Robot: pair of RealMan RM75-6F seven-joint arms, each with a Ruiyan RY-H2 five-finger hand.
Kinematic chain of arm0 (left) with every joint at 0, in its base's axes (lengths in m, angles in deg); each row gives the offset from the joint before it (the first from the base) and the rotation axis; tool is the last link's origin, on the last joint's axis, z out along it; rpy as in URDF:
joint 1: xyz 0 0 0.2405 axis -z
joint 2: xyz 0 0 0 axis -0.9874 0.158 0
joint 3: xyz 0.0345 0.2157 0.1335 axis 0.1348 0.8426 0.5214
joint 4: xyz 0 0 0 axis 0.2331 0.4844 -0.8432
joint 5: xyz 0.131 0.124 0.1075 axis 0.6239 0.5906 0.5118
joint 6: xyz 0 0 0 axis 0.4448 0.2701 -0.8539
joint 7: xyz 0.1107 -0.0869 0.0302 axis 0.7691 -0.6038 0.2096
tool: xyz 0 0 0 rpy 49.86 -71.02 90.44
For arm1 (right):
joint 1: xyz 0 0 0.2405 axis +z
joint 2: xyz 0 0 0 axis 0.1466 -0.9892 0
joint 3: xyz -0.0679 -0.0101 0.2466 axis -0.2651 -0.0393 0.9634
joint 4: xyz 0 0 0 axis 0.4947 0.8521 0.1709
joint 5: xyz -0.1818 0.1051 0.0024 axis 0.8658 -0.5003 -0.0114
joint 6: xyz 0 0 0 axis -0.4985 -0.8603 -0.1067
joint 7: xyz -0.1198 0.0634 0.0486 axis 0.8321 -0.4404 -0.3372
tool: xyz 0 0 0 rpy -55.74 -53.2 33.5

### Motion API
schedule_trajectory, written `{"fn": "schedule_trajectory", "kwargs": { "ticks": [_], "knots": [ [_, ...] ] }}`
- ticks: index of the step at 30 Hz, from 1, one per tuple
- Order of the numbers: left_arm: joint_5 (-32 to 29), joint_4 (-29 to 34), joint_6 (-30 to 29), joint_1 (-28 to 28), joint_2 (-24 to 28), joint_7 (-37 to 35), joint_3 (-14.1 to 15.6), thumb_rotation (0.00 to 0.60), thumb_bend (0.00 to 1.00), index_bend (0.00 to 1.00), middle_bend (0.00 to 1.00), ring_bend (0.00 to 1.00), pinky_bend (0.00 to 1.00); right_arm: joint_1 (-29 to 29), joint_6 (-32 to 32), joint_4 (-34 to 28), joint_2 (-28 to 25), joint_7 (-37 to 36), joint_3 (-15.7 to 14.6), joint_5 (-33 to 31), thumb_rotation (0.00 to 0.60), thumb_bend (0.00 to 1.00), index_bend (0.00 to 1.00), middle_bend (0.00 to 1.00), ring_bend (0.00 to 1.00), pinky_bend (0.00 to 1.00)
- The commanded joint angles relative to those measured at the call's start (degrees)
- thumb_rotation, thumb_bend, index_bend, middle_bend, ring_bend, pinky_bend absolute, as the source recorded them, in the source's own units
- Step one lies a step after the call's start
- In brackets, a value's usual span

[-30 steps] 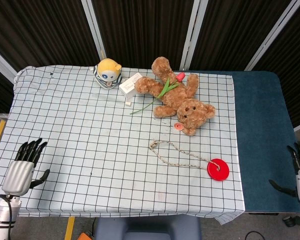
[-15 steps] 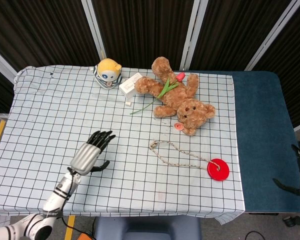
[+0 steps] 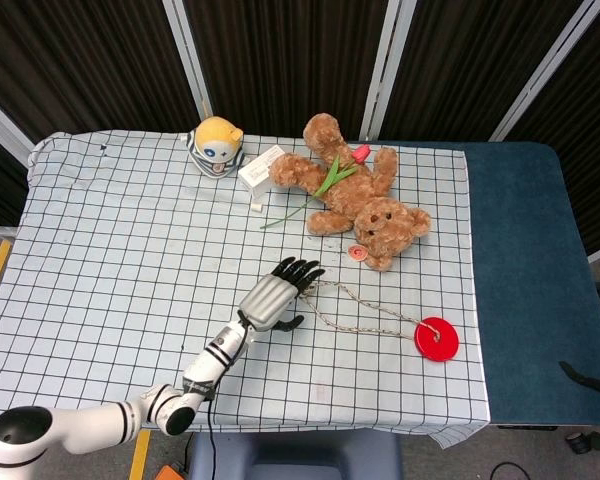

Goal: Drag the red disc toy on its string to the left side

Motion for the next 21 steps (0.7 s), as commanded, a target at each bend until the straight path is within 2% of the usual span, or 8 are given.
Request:
{"fn": "schedule_trajectory", "kwargs": {
  "ticks": [1, 9, 16, 21],
  "knots": [
    [-2.77, -5.48, 3.19, 4.73, -4.37, -0.59, -2.39, 0.6, 0.36, 0.0, 0.0, 0.0, 0.0, -0.17, 0.02, 0.31, 0.07, -0.3, 0.06, -0.23, 0.6, 0.03, 0.0, 0.0, 0.0, 0.0],
    [-6.44, -14.6, 6.69, 11.66, -10.01, -1.84, -5.07, 0.6, 0.36, 0.02, 0.01, 0.0, 0.0, -0.24, 0.24, 0.39, -0.09, -0.59, 0.28, -0.39, 0.6, 0.03, 0.0, 0.0, 0.0, 0.0],
    [-8.8, -24.06, 9.07, 14.95, -13.75, -2.19, -4.66, 0.6, 0.36, 0.07, 0.02, 0.0, 0.0, -0.42, -0.61, -0.24, -0.41, -0.35, 0.37, 0.31, 0.6, 0.03, 0.0, 0.0, 0.0, 0.0],
    [-8.98, -28.08, 9.01, 15.49, -15.0, -2.55, -3.67, 0.6, 0.36, 0.16, 0.02, 0.0, 0.01, -0.54, -0.72, -0.48, -0.52, -0.15, 0.46, 0.21, 0.6, 0.03, 0.0, 0.0, 0.0, 0.0]
  ]
}}
